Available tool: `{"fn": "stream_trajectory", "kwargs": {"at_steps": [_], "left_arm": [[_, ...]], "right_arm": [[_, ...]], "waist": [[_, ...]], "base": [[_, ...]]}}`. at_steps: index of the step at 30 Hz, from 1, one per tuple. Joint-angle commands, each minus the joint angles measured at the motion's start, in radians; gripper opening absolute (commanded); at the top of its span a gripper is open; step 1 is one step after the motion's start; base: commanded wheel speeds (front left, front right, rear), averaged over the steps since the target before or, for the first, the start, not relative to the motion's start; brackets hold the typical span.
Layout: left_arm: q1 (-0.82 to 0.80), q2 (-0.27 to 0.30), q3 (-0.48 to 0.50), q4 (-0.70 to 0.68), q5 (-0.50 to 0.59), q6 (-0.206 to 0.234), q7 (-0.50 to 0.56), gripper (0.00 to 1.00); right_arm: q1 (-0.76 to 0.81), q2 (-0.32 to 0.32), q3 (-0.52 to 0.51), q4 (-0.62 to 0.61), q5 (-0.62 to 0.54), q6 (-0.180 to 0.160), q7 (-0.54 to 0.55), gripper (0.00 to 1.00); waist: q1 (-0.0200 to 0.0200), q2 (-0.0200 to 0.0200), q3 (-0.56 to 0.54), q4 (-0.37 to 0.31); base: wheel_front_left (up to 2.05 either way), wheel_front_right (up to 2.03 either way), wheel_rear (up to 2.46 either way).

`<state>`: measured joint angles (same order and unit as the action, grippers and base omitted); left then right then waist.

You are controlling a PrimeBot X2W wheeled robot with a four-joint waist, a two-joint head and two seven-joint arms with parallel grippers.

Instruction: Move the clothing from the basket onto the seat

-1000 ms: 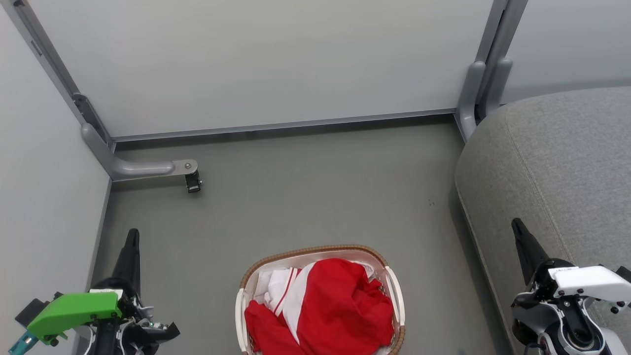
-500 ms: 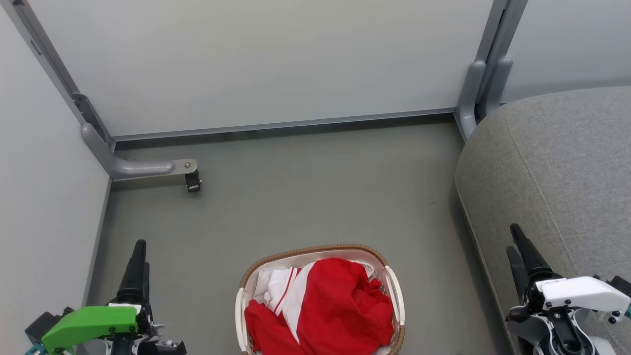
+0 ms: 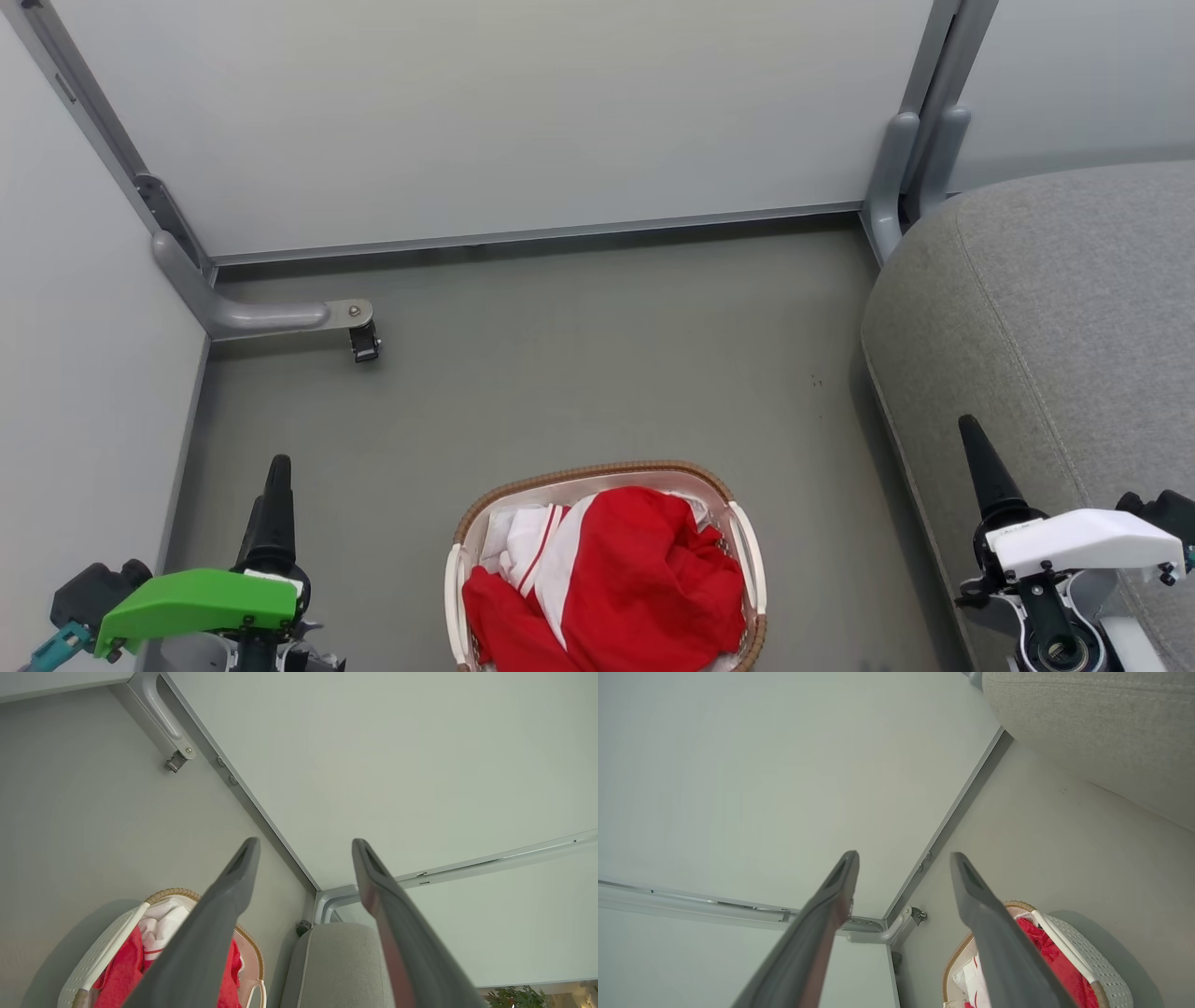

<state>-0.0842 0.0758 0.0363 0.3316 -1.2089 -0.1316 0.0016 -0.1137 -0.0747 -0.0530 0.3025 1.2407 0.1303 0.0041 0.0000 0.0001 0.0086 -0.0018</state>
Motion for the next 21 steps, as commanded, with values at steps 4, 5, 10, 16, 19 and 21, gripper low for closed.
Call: {"fn": "stream_trajectory", "kwargs": {"at_steps": [4,5,10,16,19,21], "left_arm": [[-0.033,0.018,-0.008,0.002,0.102,0.000,-0.024,1.00],[-0.033,0.019,-0.009,0.004,0.116,0.000,-0.027,1.00],[-0.031,0.026,-0.020,0.013,0.204,0.000,-0.046,1.00],[-0.031,0.037,-0.037,0.021,0.307,0.001,-0.067,1.00],[-0.030,0.039,-0.040,0.019,0.352,0.001,-0.077,1.00],[-0.029,0.039,-0.041,0.016,0.383,0.001,-0.083,1.00]], "right_arm": [[-0.032,-0.015,0.018,0.001,-0.099,0.000,-0.025,1.00],[-0.033,-0.015,0.021,0.003,-0.114,0.000,-0.028,1.00],[-0.037,-0.019,0.036,0.016,-0.196,0.000,-0.047,1.00],[-0.038,-0.028,0.062,0.027,-0.288,0.000,-0.068,1.00],[-0.038,-0.032,0.074,0.035,-0.332,0.000,-0.078,1.00],[-0.037,-0.035,0.084,0.041,-0.359,0.000,-0.084,1.00]], "waist": [[0.0000,-0.0001,0.000,-0.001],[0.0000,-0.0001,0.000,-0.002],[0.0000,-0.0001,0.000,-0.003],[0.0000,-0.0001,0.001,-0.003],[0.0000,-0.0001,0.001,-0.003],[0.0000,-0.0001,0.001,-0.004]], "base": [[0.00,0.00,0.00],[0.00,0.00,0.00],[0.00,0.00,0.00],[0.00,0.00,0.00],[0.00,0.00,0.00],[0.00,0.00,0.00]]}}
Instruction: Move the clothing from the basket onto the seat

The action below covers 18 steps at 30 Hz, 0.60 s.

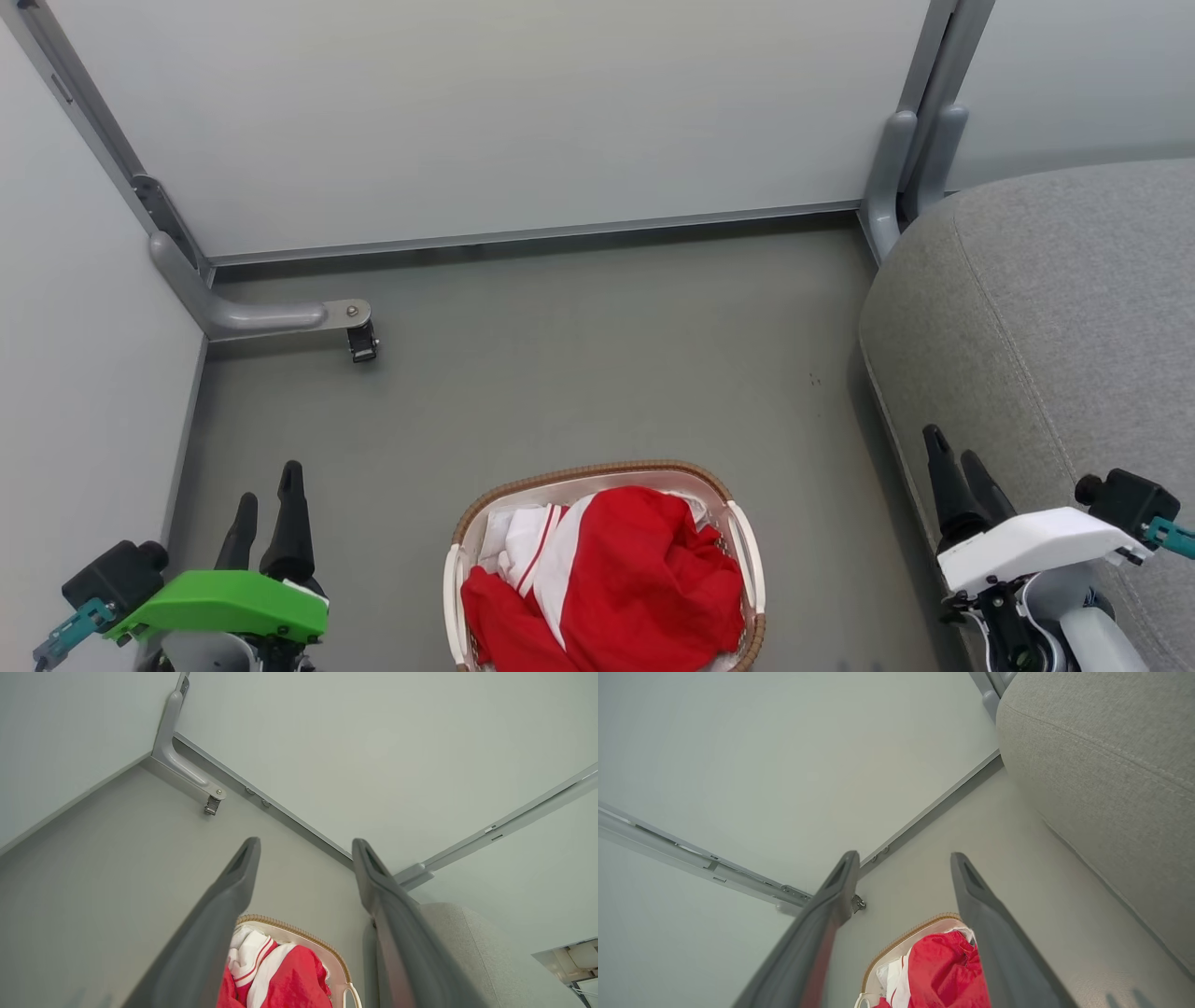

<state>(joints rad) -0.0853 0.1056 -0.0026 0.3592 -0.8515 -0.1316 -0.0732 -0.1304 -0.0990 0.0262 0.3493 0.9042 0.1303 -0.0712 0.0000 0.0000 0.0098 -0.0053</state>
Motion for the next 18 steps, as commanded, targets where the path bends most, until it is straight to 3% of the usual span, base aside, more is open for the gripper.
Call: {"fn": "stream_trajectory", "kwargs": {"at_steps": [1,18], "left_arm": [[-0.026,0.010,-0.004,-0.011,0.045,0.001,-0.012,1.00],[0.008,0.007,-0.022,0.008,0.282,0.004,-0.063,1.00]], "right_arm": [[-0.020,-0.012,0.009,-0.002,-0.037,0.000,-0.013,1.00],[-0.013,-0.021,0.038,0.028,-0.247,0.000,-0.064,1.00]], "waist": [[0.0000,0.0000,0.000,0.000],[0.0000,0.0000,-0.002,-0.001]], "base": [[0.00,0.00,0.00],[0.00,0.00,0.00]]}}
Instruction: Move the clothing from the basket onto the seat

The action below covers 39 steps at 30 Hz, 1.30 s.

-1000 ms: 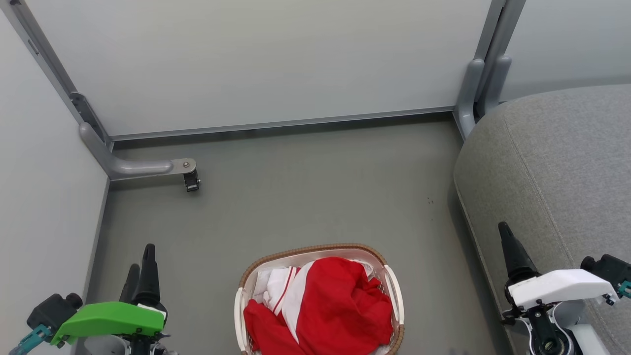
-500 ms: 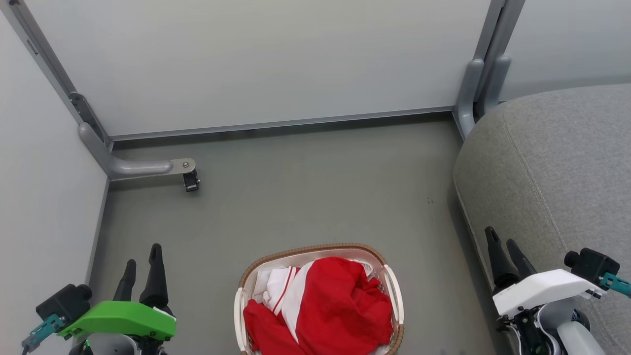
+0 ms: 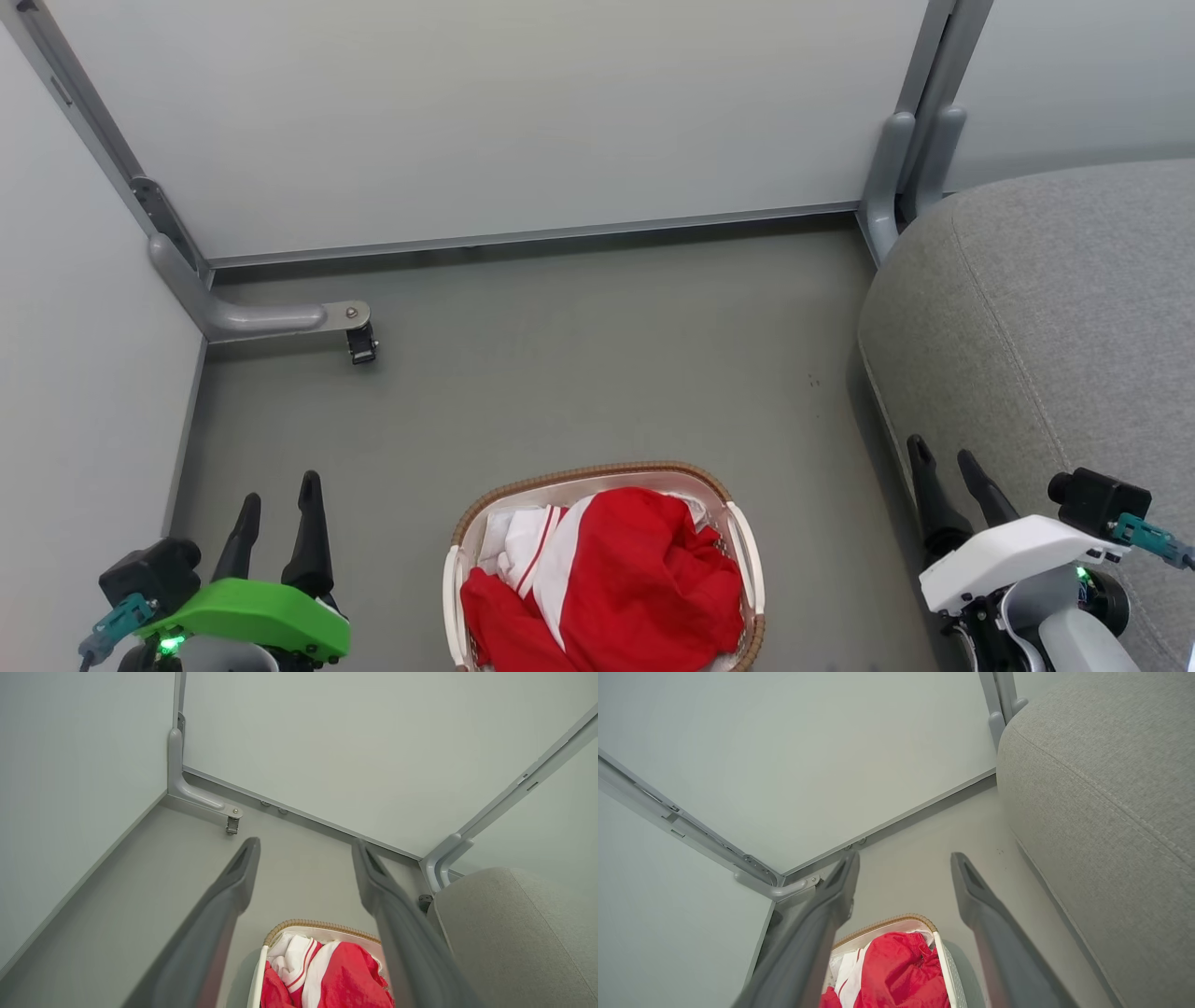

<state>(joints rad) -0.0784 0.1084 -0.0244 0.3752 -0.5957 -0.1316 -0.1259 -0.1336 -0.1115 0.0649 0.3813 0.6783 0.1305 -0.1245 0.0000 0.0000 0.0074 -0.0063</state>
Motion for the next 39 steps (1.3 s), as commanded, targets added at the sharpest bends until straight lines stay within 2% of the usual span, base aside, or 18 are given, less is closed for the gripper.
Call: {"fn": "stream_trajectory", "kwargs": {"at_steps": [1,25,39], "left_arm": [[0.005,0.003,0.001,-0.008,0.036,0.005,-0.012,1.00],[0.017,-0.011,0.014,-0.036,0.278,0.004,-0.072,1.00],[0.039,-0.039,0.048,-0.020,0.379,0.002,-0.101,1.00]], "right_arm": [[-0.008,-0.008,-0.001,-0.003,-0.034,0.000,-0.013,1.00],[0.007,0.014,-0.012,-0.016,-0.307,0.000,-0.072,1.00],[0.021,0.033,-0.023,-0.014,-0.428,0.000,-0.101,1.00]], "waist": [[0.0000,0.0000,0.000,0.000],[0.0000,0.0000,0.001,-0.012],[0.0000,0.0000,-0.003,-0.018]], "base": [[0.00,0.00,0.00],[0.00,0.00,0.00],[0.00,0.00,0.00]]}}
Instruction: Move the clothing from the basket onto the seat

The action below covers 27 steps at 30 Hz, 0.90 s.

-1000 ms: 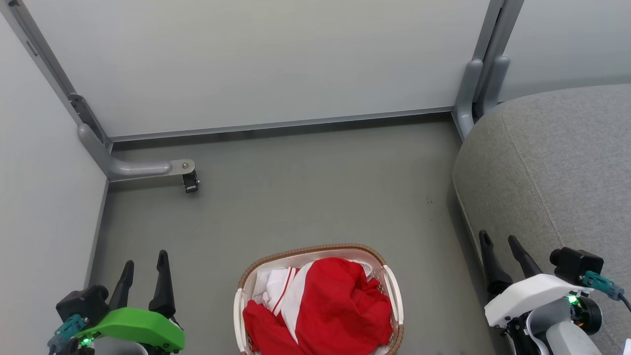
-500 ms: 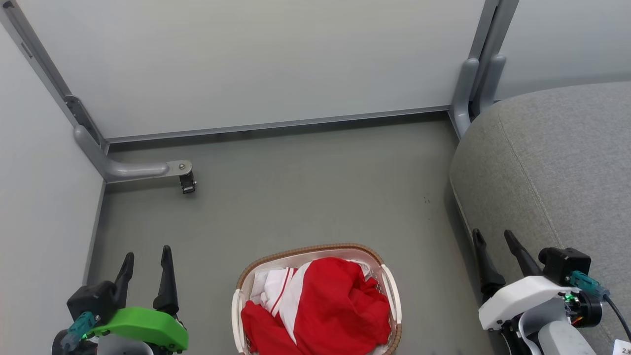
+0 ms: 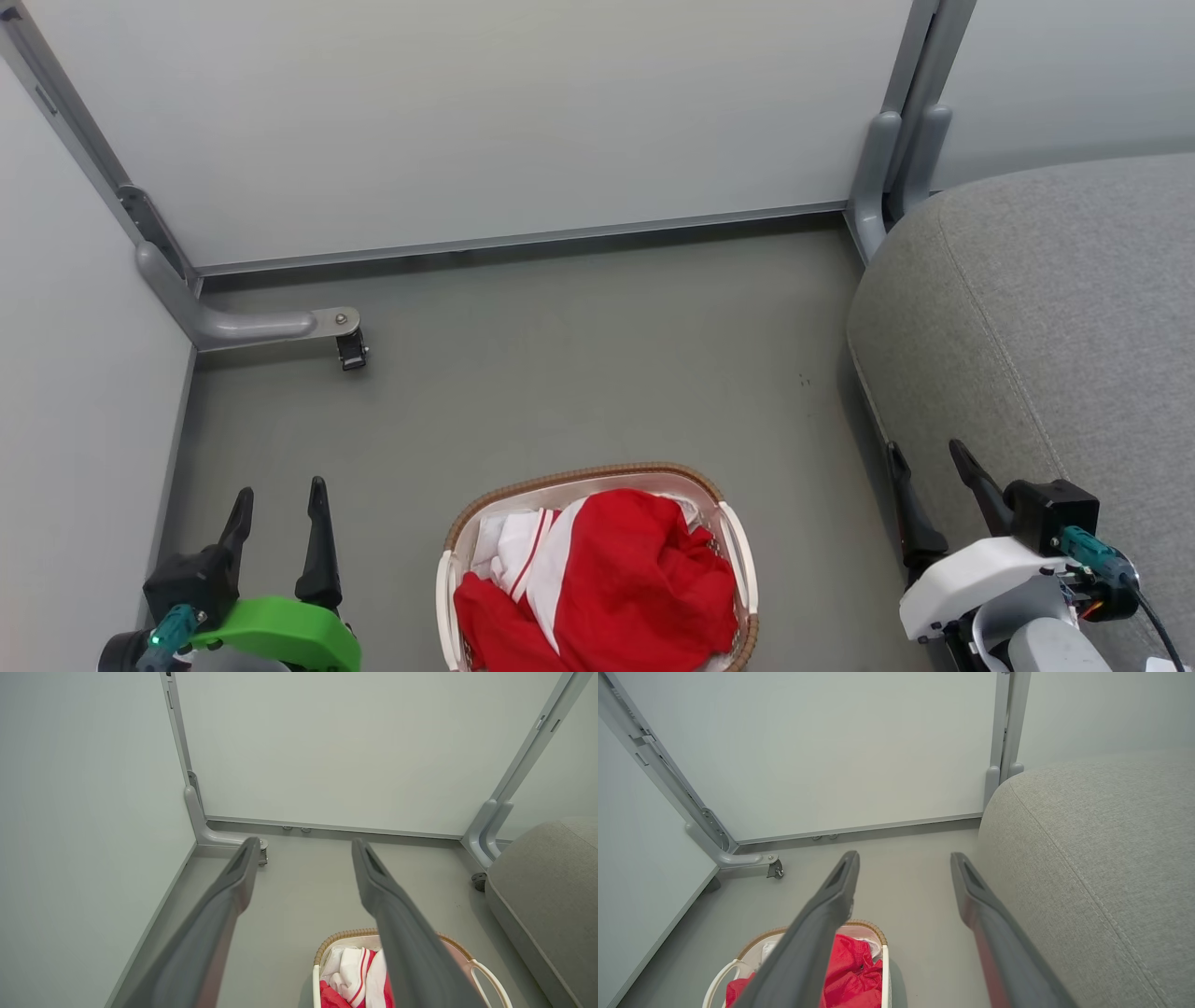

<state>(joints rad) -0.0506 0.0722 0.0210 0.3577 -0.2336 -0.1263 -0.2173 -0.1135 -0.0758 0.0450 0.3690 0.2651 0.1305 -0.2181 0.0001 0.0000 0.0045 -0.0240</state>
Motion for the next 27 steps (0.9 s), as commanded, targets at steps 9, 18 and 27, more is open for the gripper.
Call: {"fn": "stream_trajectory", "kwargs": {"at_steps": [9,18,27], "left_arm": [[0.029,-0.013,0.027,0.017,0.077,-0.003,-0.025,1.00],[0.039,-0.019,0.045,0.028,0.137,-0.004,-0.044,1.00],[0.050,-0.020,0.042,0.041,0.118,-0.005,-0.049,1.00]], "right_arm": [[0.003,0.010,-0.007,0.003,-0.084,0.000,-0.025,1.00],[0.010,0.015,-0.030,0.014,-0.149,0.000,-0.040,1.00],[0.012,0.018,-0.024,0.027,-0.173,0.000,-0.049,1.00]], "waist": [[-0.0001,0.0000,0.001,-0.013],[-0.0001,0.0000,-0.003,-0.017],[-0.0001,0.0000,-0.003,-0.020]], "base": [[0.00,0.00,0.00],[0.00,0.00,0.00],[0.00,0.00,0.00]]}}
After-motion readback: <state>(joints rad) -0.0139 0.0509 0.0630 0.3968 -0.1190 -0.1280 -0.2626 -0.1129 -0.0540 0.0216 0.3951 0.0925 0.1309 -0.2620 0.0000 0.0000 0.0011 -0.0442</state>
